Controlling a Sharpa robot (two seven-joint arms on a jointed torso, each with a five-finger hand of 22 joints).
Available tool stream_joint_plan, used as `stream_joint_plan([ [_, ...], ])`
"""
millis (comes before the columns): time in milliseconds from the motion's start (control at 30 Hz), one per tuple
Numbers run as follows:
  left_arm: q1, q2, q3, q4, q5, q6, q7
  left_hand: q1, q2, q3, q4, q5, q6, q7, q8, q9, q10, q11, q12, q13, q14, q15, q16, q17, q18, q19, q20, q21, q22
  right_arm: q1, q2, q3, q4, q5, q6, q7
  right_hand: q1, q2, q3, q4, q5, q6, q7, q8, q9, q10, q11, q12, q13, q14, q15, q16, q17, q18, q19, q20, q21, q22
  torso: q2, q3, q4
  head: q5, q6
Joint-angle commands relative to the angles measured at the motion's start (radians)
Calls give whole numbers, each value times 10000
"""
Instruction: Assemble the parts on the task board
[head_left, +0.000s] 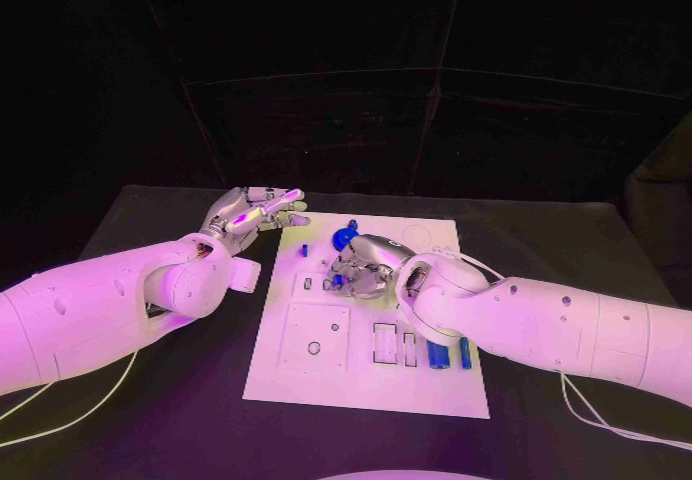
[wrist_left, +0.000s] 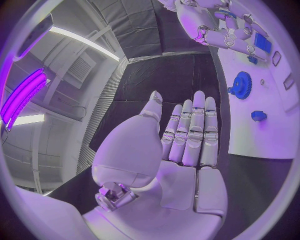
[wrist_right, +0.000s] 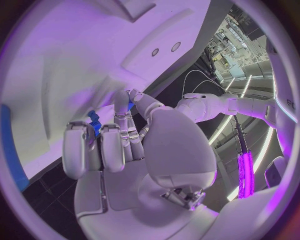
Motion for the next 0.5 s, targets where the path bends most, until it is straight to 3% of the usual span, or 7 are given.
stream_joint_plan([
  [33, 16, 9, 7, 10, 8, 126, 40, 1, 97, 3, -34, -15, 50, 10, -68, -3, 37, 40, -51, -12, 7, 16, -42, 11, 72, 37, 49, -57, -13, 14, 12, 5, 23, -164, -150, -152, 22, 115, -101, 2, -17, -54, -6, -39, -9, 194, -19, 1638, 1459, 583, 21, 34, 129, 39, 64, -43, 61, 369, -9, -9, -19, 13, -4],
  [233, 16, 9, 5, 10, 8, 132, 39, 1, 97, 3, -34, -15, 50, 10, -68, -3, 37, 40, -51, -12, 7, 16, -42, 11, 72, 37, 49, -57, -13, 13, 34, 5, -10, -186, -123, -218, -2, 202, -172, 3, -44, -110, 18, -42, -11, 185, 29, 3162, 2836, 608, 39, 136, 291, 24, 98, 0, 92, 439, -5, -8, -16, 21, -2],
  [500, 16, 10, 4, 8, 8, 134, 37, 1, 97, 3, -34, -15, 50, 10, -68, -3, 37, 40, -51, -12, 7, 16, -42, 11, 72, 37, 49, -57, -13, 12, 87, 5, -52, -357, -47, -448, -7, 216, -189, 2, -50, -116, 21, -41, -11, 224, 35, 3446, 3081, 613, 45, 157, 325, 18, 113, 7, 106, 469, -7, -10, -24, 38, -8],
])
